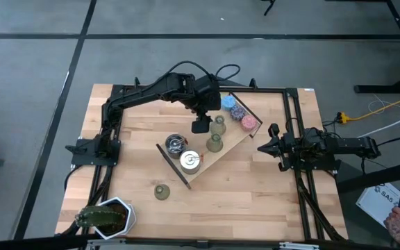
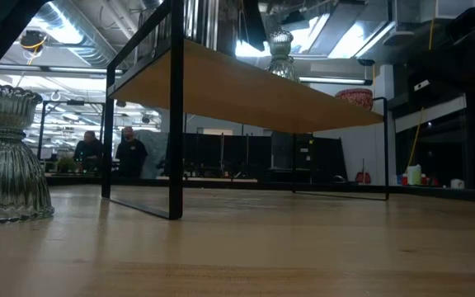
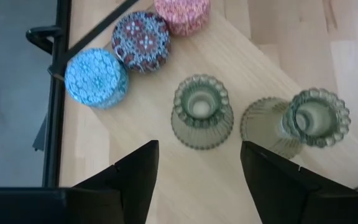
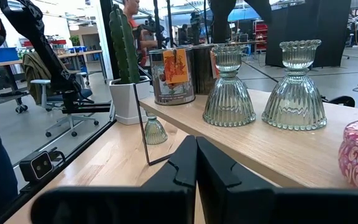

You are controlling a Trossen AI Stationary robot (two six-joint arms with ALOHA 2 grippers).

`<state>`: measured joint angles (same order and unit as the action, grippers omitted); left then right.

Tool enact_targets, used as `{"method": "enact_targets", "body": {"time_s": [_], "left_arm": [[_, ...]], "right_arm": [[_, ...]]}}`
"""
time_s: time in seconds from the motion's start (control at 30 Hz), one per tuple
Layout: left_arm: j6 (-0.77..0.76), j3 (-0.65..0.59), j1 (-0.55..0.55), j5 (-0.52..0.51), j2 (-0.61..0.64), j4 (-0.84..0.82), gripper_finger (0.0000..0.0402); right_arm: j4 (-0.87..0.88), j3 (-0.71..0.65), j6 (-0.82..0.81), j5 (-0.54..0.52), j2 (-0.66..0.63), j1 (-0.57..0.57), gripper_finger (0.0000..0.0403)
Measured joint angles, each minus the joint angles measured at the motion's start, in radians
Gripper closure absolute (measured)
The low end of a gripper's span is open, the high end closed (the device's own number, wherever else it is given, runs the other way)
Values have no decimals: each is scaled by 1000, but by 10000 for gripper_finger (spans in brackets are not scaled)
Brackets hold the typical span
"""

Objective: Pick & Place candle stick holders
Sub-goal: Adjust the transparent candle holder on the shelf

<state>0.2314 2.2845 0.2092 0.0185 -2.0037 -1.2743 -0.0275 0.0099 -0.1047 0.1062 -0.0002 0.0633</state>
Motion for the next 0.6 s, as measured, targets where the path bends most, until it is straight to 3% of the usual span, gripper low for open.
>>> {"method": "enact_targets", "body": {"time_s": [0.2,0.6], "left_arm": [[2,0,5,27,0,-36,190],[29,1,0,248,26,-91,245]], "right_arm": [[0,0,0,0,0,0,393],[0,0,0,0,0,0,393]]}}
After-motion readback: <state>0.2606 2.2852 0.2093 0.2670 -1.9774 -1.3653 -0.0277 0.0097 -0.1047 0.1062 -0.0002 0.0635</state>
